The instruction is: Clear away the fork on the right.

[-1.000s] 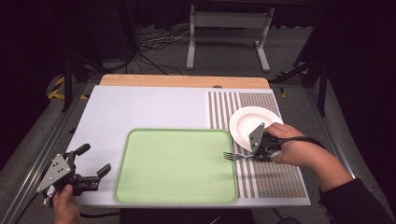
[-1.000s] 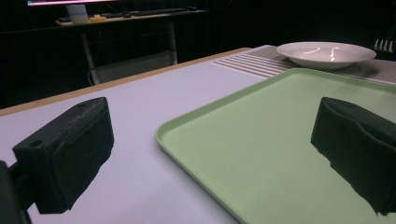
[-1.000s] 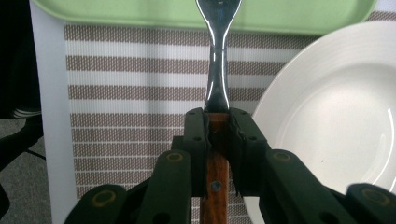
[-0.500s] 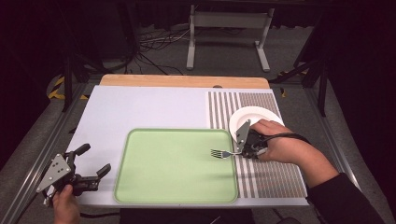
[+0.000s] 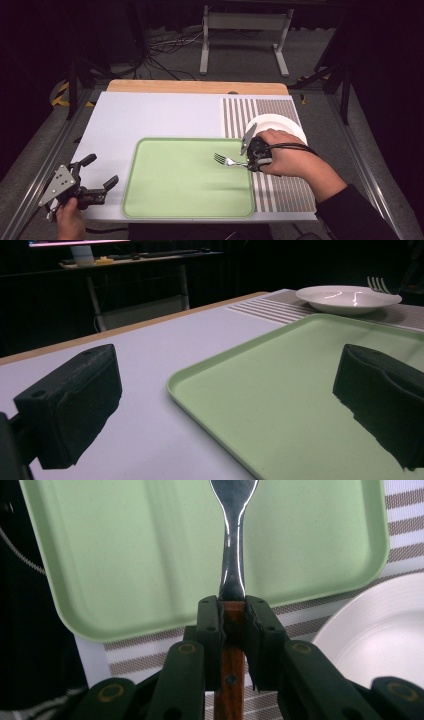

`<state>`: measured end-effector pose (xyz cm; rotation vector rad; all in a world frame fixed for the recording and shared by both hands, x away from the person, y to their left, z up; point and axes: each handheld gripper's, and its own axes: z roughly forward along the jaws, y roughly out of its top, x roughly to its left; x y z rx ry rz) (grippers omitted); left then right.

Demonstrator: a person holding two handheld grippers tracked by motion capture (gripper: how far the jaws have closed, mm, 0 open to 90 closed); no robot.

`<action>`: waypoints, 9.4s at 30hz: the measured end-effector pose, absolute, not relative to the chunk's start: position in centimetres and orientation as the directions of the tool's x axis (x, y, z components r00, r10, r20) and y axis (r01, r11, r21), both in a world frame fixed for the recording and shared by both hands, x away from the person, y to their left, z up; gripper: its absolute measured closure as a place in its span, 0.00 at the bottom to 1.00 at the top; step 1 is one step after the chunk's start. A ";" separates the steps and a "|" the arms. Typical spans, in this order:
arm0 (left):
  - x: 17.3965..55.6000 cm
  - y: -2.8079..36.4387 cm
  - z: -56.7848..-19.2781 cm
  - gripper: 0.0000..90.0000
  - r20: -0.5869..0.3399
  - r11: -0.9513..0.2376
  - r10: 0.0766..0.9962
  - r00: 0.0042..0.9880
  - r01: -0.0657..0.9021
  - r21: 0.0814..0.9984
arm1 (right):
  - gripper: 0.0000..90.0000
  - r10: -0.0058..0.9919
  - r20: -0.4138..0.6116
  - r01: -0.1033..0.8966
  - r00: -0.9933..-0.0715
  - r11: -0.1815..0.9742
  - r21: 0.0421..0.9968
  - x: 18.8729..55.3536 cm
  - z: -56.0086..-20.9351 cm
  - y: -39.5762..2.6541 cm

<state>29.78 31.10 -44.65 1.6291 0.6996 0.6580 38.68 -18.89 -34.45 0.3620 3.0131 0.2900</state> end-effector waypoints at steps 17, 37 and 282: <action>29.8 31.1 -44.6 0.00 0.043 -0.136 0.748 0.662 0.089 0.987 | 0.87 0.572 0.030 0.558 -0.820 0.785 0.269 38.3 -35.2 -17.0; 29.8 31.1 -44.6 0.00 0.046 -0.137 0.746 0.665 0.085 0.987 | 0.87 0.731 0.096 0.724 -0.676 0.633 0.275 38.6 -36.1 -15.5; 29.8 30.8 -44.6 0.00 0.054 -0.147 0.745 0.665 0.085 0.985 | 0.11 0.607 -0.066 0.115 -0.792 0.255 0.960 34.7 -39.0 -28.2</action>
